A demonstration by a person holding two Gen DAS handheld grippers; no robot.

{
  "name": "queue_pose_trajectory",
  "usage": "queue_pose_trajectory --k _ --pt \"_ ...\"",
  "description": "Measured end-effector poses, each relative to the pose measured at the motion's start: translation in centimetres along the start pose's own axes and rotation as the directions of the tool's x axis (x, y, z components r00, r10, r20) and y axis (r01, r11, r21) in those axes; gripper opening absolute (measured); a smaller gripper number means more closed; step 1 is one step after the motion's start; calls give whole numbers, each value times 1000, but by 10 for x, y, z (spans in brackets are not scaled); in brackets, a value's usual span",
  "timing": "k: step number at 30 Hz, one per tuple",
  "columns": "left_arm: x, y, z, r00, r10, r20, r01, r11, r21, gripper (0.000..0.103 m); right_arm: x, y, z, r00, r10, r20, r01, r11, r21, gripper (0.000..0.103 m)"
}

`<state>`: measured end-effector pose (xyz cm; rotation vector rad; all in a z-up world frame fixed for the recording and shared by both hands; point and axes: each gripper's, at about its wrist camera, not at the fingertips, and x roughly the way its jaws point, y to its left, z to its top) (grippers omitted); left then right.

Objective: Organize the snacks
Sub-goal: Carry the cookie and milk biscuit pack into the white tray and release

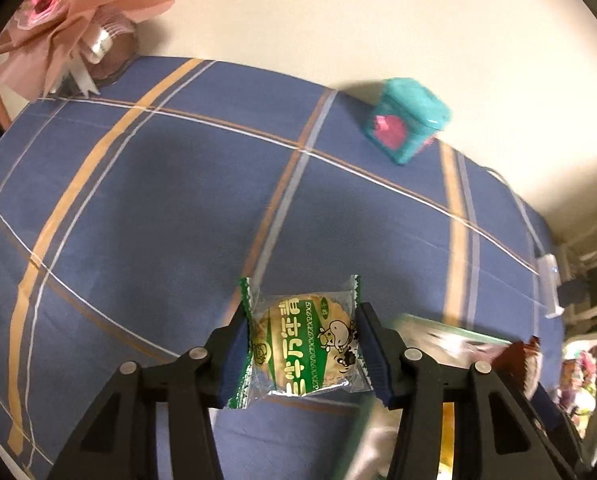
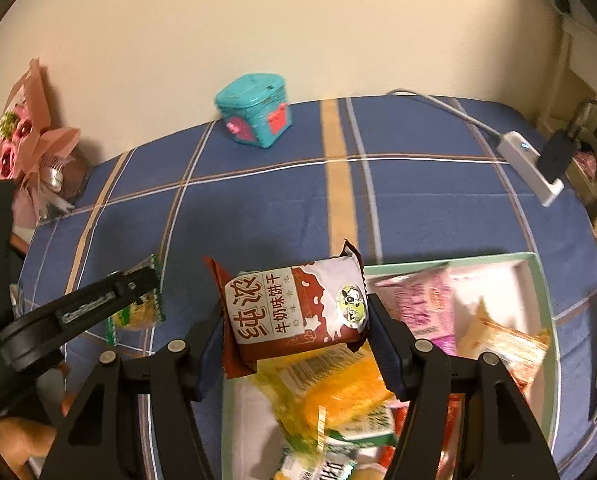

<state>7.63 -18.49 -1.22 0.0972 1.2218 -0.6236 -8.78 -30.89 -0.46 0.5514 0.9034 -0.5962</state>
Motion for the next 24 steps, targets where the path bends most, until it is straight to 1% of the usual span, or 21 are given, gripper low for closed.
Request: queue_pose_trajectory --k 4,7,13,16,19,24 --pt "-8 -24 -16 998 -54 -44 56 998 37 54 -14 -18 1 999 -36 -6 36 999 34 65" --pt "-10 -35 -29 994 -74 -77 78 996 50 54 -21 -34 -1 998 -58 -24 59 996 65 66" --pt "-12 -49 -44 990 -80 -117 89 993 74 54 -34 -62 -11 993 -105 -44 109 989 96 66" --pt "-16 -51 -52 989 -81 -126 93 992 89 54 -39 -71 -15 993 -110 -49 115 988 106 66" --pt "-19 -55 -60 988 -80 -136 94 990 106 54 -43 -76 -19 991 -120 -53 125 986 106 66" --pt "-15 -57 -69 982 -90 -165 108 989 103 54 -44 -77 -23 991 -116 -59 122 987 109 66"
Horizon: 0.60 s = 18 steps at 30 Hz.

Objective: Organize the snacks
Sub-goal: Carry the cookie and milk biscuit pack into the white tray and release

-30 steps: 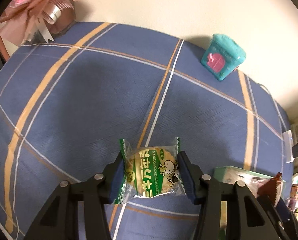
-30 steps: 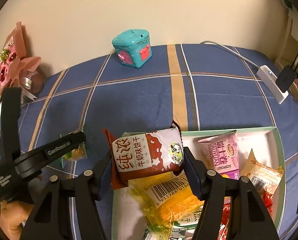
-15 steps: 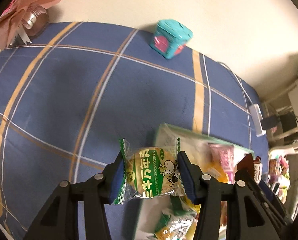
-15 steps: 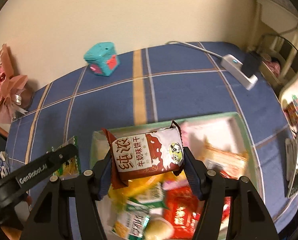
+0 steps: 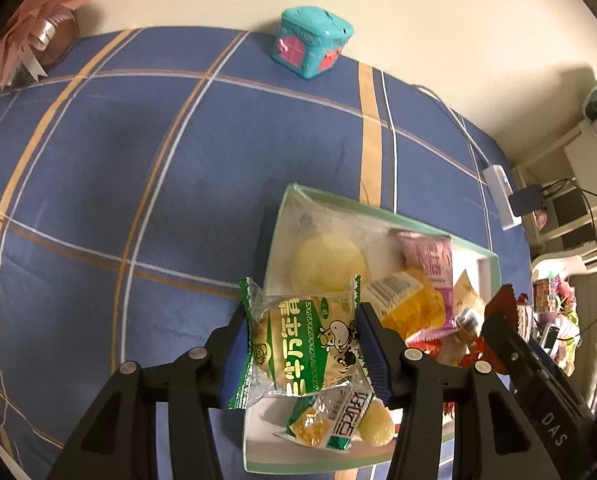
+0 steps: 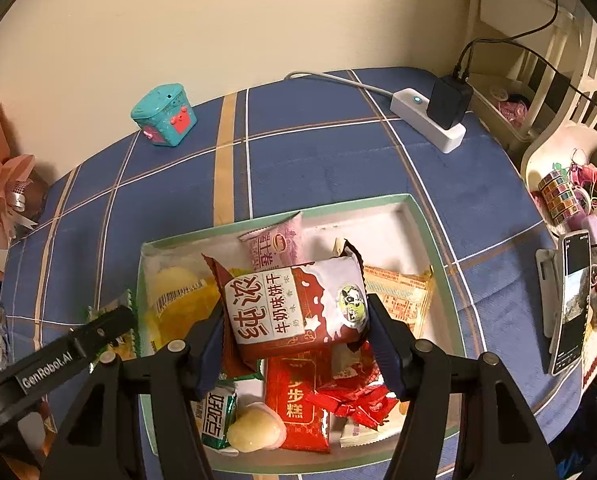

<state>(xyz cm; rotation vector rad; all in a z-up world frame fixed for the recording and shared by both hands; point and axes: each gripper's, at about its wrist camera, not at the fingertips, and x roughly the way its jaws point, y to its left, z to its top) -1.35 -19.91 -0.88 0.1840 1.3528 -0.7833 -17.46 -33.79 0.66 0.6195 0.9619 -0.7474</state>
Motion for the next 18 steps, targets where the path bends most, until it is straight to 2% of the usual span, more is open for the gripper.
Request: queue_pose_trajectory --k 18 --pt "6 -10 -31 999 -10 -49 12 999 33 54 22 5 -25 995 -21 -99 20 1000 -11 66"
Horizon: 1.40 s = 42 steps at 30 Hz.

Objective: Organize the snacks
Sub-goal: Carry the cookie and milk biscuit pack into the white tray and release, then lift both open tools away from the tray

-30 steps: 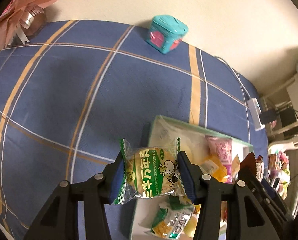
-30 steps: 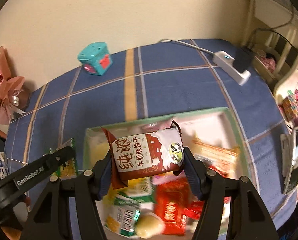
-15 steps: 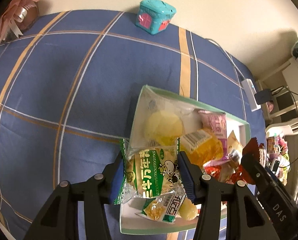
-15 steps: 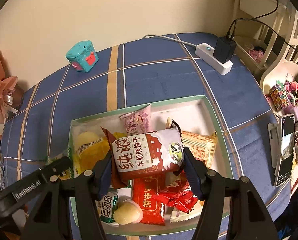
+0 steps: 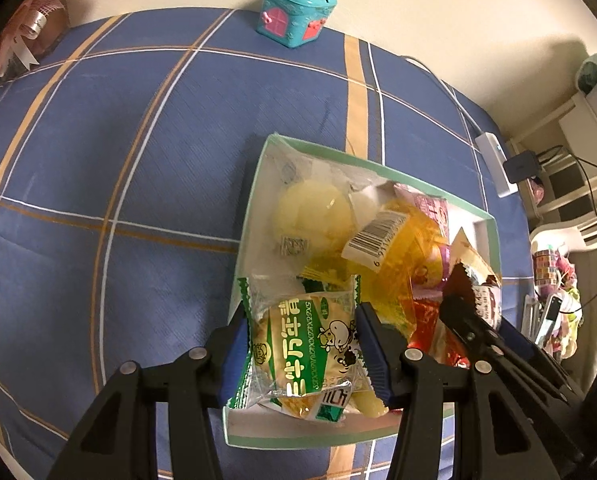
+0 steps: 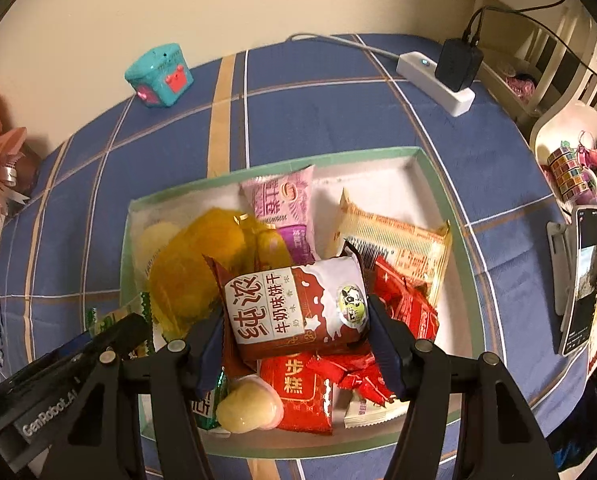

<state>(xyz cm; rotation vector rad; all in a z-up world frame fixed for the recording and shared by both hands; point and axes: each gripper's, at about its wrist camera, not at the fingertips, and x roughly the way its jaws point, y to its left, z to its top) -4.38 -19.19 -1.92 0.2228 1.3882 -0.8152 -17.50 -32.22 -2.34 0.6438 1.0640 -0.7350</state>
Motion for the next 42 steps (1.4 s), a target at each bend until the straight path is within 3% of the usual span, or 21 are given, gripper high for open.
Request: queue_pose_trajectory --k 12,18,25,37,42 --pt "4 0 -12 999 -29 -29 29 1000 0 55 2 -3 -12 1000 -27 -15 26 1000 -6 66" --pt "25 13 -13 996 -43 -80 39 998 -56 55 21 -1 -15 998 -28 -60 27 1000 -13 66" --pt "31 17 -14 995 -64 -77 58 995 -82 55 36 5 -19 995 -33 -99 31 999 -22 66" --pt "27 25 -12 995 -39 -88 30 995 -98 65 44 1 -12 991 -23 -136 25 1000 10 69" --pt "15 15 -7 998 -31 -56 27 997 -74 77 29 -7 -9 993 8 -120 -3 999 45 70"
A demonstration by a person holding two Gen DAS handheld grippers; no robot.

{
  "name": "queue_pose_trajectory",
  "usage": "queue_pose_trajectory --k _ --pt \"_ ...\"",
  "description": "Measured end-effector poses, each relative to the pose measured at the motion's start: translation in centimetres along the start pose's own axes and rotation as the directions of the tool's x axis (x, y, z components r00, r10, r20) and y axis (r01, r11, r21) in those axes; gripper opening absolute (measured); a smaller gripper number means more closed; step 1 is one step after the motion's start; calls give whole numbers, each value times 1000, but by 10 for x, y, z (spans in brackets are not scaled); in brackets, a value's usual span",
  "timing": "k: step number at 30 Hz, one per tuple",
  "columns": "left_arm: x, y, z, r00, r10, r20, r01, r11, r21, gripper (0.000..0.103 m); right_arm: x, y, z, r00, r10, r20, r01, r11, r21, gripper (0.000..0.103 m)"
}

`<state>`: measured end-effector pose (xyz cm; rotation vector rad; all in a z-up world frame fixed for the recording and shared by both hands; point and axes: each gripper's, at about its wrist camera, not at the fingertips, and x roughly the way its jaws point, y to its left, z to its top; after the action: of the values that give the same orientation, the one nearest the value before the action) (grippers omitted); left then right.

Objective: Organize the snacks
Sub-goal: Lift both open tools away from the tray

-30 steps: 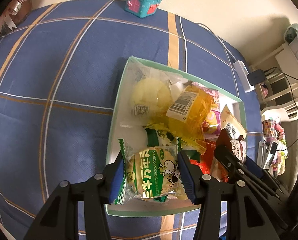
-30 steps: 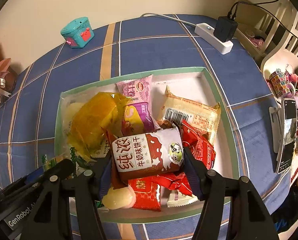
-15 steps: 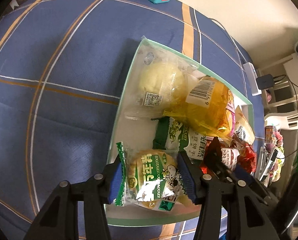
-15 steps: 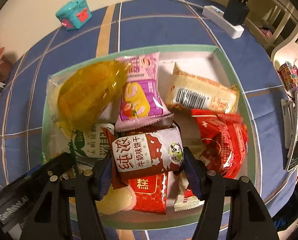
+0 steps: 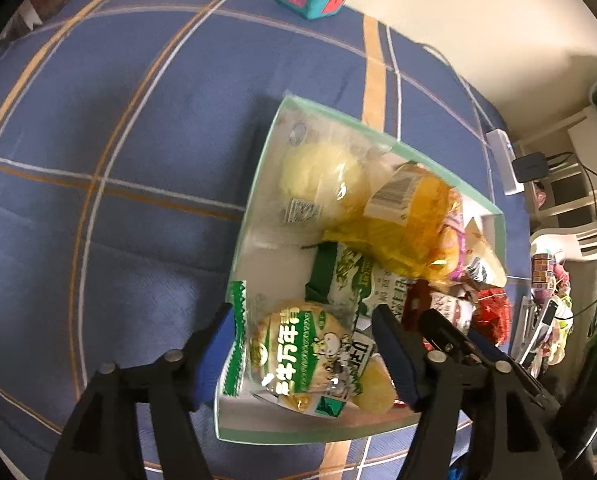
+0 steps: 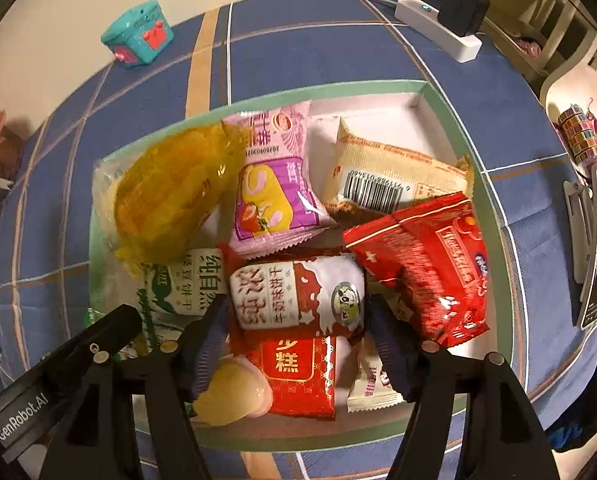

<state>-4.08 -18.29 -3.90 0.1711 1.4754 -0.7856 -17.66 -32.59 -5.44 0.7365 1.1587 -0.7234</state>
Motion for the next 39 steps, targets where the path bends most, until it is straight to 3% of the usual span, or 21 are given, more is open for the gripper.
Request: queue_pose_trajectory --k 6,16,17,19,20,21,29,32,39 --pt "-26 -11 3 997 7 75 -10 999 39 85 -29 -2 1 998 19 59 -19 1000 -1 71" --pt "-53 -13 6 980 88 180 -104 991 82 87 -56 9 -2 991 24 133 -21 999 -25 71" --pt "-55 -10 6 978 97 187 -115 990 84 91 -57 10 -3 990 23 136 -20 999 -26 71" --pt "-57 -8 7 971 124 206 -143 986 82 100 -57 11 -3 990 22 141 -18 999 -26 75" --pt "-59 -6 8 967 134 216 -154 985 77 101 -57 11 -4 989 17 144 -14 1000 -25 84" --pt "-60 -6 8 965 141 221 -161 984 76 101 -57 10 -4 989 9 149 -6 1000 -25 86" --pt "-60 0 9 946 205 250 -227 972 62 103 -58 12 -3 987 21 159 -15 999 -40 87" --pt "-59 4 9 943 221 247 -241 969 53 103 -58 13 -5 985 12 171 -5 999 -44 99" --pt "-70 12 1 924 264 278 -286 957 43 103 -60 11 -15 982 9 187 -4 1000 -31 100"
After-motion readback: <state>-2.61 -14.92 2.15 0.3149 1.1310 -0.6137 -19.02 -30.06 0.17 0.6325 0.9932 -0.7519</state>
